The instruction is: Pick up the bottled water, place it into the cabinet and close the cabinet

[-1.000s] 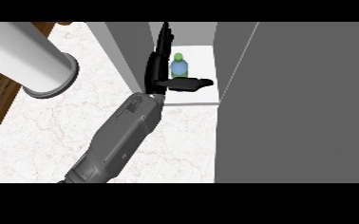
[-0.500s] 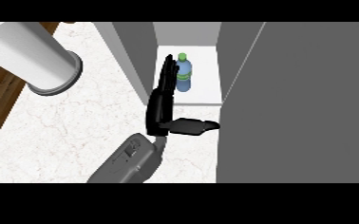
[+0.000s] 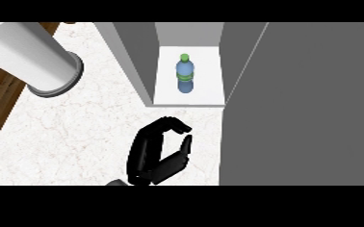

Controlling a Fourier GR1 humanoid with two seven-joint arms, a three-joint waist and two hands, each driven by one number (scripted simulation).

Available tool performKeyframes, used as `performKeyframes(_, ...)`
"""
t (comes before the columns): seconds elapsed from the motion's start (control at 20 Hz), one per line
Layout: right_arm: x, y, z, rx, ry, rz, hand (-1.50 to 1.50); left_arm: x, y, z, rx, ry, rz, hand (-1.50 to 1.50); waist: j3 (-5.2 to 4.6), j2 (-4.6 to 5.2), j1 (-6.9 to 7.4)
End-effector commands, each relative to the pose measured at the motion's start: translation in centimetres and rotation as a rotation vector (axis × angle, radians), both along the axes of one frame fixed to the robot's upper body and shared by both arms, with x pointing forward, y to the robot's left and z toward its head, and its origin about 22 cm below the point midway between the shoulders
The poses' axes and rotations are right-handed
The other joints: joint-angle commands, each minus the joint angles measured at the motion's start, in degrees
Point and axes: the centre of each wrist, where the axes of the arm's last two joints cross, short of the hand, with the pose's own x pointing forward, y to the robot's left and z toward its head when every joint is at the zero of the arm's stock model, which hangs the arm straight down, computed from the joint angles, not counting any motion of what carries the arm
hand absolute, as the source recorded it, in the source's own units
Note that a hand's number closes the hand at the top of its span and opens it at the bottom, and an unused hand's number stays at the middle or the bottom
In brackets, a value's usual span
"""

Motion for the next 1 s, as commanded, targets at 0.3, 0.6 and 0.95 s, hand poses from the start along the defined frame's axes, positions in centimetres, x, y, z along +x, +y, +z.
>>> performKeyframes(0.3, -0.4, 3.1, 3.4, -0.156, -0.007, 0.207, 1.50, -5.0, 8.0, -0.2, 0.048, 0.010, -0.018, 1.50, -0.10, 0.10, 0.38)
performKeyframes(0.6, -1.1, 5.4, 4.1, -0.160, -0.027, 0.377, 1.50, -4.7, 12.0, 1.4, 0.090, -0.014, 0.038, 1.50, -0.13, -0.20, -0.85)
performKeyframes(0.95, -0.7, 6.3, 4.9, -0.174, -0.103, 0.462, 1.50, -4.6, 17.0, 4.4, 0.031, -0.043, 0.063, -1.50, -0.42, -0.55, -0.87)
